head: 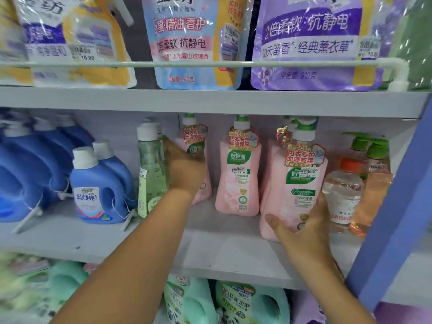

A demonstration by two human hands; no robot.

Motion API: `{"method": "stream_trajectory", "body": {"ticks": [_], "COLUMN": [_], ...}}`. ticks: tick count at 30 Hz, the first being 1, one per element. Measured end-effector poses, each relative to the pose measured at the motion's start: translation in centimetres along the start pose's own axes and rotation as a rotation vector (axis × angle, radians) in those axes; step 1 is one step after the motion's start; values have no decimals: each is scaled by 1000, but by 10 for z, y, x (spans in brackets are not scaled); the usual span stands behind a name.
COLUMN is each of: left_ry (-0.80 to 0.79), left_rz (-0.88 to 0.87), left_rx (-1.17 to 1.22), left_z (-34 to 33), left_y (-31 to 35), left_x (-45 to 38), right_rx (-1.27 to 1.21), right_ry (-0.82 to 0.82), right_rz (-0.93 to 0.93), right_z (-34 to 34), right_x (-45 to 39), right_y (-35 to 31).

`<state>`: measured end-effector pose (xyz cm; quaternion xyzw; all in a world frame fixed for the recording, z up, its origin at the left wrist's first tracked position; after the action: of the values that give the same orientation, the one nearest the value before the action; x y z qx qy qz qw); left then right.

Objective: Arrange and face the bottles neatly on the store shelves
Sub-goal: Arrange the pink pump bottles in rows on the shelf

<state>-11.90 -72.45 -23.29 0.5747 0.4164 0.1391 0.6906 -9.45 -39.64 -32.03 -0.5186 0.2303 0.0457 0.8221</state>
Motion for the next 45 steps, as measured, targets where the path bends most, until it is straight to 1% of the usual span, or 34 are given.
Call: {"method": "stream_trajectory", "body": {"ticks": [2, 4, 7, 9, 10, 12, 14, 16, 18, 21, 24, 27, 35, 38, 40, 42, 45], "left_ry": [-7, -6, 57, 36, 18, 8, -1, -68, -205, -400, -536, -620, -597, -613, -649, -678, -650], "left_rz": [81, 84, -1, -60, -105, -140, -102, -53, 1, 75, 157, 165, 75, 99, 122, 183, 246], "left_rx": [32, -32, -225, -247, -211, -80, 42, 142, 245, 292, 366, 414, 419, 396, 333, 294, 242], "left_z": [0, 3, 11, 12, 14, 28, 46, 58, 57, 38, 14, -6, -26, -29, -31, -32, -28], "left_y": [-15, -8, 10, 15, 19, 19, 20, 21, 22, 14, 12, 15, 20, 12, 0, -17, -31], "left_x": [-1, 12, 36, 55, 64, 77, 86, 91, 91, 91, 93, 99, 106, 105, 110, 117, 122], "right_rx": [10, 40, 92, 99, 100, 93, 86, 79, 72, 47, 51, 40, -17, -13, -1, 5, 17], "right_ry": [10, 18, 35, 46, 44, 29, 20, 17, 12, 1, -5, -19, -47, -48, -43, -44, -39], "right_rz": [7, 20, 5, 11, 9, 1, -10, -19, -24, -56, -85, -84, -133, -139, -145, -147, -145], "right_z": [0, 1, 3, 4, 4, 4, 4, 4, 4, 3, 4, 7, 7, 8, 8, 8, 7], "right_x": [0, 0, 1, 2, 3, 4, 4, 6, 6, 7, 8, 10, 9, 9, 8, 7, 6], "right_y": [0, 0, -1, -4, -5, -7, -8, -9, -10, -8, -9, -11, -7, -5, -2, -3, -3]}}
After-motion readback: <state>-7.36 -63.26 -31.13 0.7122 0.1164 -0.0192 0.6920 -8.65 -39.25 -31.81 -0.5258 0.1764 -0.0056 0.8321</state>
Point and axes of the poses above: each hand's wrist, its own x-axis away from the middle knuckle, its own z-axis out of the back of the hand, y = z × x, the point moved 8 cm from there along -x, towards the middle knuckle, and after that the axes turned 13 degrees about x, right-handed, at the moved point
